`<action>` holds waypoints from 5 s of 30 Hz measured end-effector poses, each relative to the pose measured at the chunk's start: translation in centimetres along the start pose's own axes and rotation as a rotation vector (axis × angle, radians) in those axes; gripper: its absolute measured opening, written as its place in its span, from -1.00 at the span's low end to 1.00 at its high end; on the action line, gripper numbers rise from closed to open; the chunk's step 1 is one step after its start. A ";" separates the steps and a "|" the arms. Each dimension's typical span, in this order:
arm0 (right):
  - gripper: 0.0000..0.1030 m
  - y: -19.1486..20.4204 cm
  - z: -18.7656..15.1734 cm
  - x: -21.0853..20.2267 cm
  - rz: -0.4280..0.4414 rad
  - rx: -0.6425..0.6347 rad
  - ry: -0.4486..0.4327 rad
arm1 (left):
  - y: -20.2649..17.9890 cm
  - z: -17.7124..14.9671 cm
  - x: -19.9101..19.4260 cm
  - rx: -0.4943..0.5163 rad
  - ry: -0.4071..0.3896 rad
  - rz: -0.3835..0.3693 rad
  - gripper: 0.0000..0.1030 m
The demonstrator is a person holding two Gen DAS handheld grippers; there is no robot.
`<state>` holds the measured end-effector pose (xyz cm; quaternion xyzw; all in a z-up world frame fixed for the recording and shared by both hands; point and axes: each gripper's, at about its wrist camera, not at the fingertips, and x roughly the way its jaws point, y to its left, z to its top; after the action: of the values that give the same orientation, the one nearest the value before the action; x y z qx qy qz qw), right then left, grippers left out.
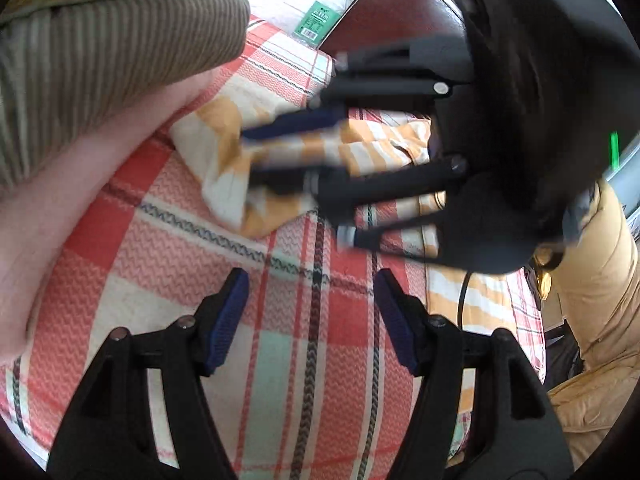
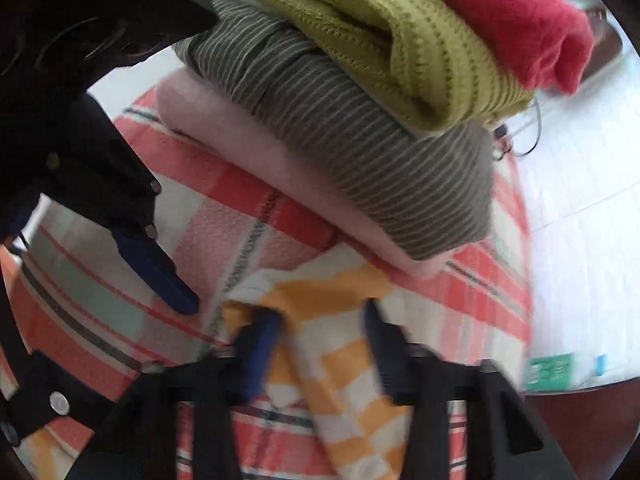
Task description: Fold clothes
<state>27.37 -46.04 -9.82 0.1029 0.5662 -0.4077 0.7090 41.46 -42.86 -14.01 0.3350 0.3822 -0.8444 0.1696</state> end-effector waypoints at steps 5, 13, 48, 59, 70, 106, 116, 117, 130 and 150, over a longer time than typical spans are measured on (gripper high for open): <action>-0.86 -7.9 -4.1 -5.4 0.141 0.539 -0.226 | -1.7 0.6 -0.4 0.043 -0.022 -0.059 0.39; -0.78 -15.2 -18.5 -15.5 0.156 1.170 -0.617 | -8.4 4.2 2.9 0.222 0.000 -0.149 0.39; -0.89 -9.3 -24.8 -11.4 0.510 1.593 -1.007 | -6.9 2.7 -0.9 0.163 -0.064 -0.243 0.52; -0.22 -1.3 -44.5 -14.6 0.180 2.085 -0.951 | -15.7 5.0 7.8 0.354 0.125 -0.288 0.52; 0.04 0.1 -34.7 -18.6 -0.253 1.410 -0.335 | -17.1 6.2 13.4 0.423 0.181 -0.140 0.52; -0.51 6.5 -54.1 -18.6 -0.203 1.996 -0.523 | -12.7 8.7 13.8 0.254 0.069 0.051 -0.82; -0.20 5.7 -48.0 -22.2 -0.424 1.676 -0.383 | -22.7 7.5 15.7 0.560 0.064 -0.091 -0.80; -0.20 5.4 -47.8 -21.8 -0.410 1.657 -0.378 | -23.2 7.6 16.6 0.574 0.078 -0.085 -0.80; 0.05 7.6 -49.2 -20.7 -0.225 1.685 -0.383 | -20.6 7.7 16.7 0.460 0.119 -0.072 -0.65; 0.40 24.5 -48.4 -25.0 0.057 1.749 -0.371 | -13.2 -4.5 5.6 0.349 0.260 -0.015 0.57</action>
<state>8.95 10.76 -11.78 0.5531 -0.0738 -0.6858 0.4672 32.27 -31.07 -13.06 0.4625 0.2513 -0.8487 0.0523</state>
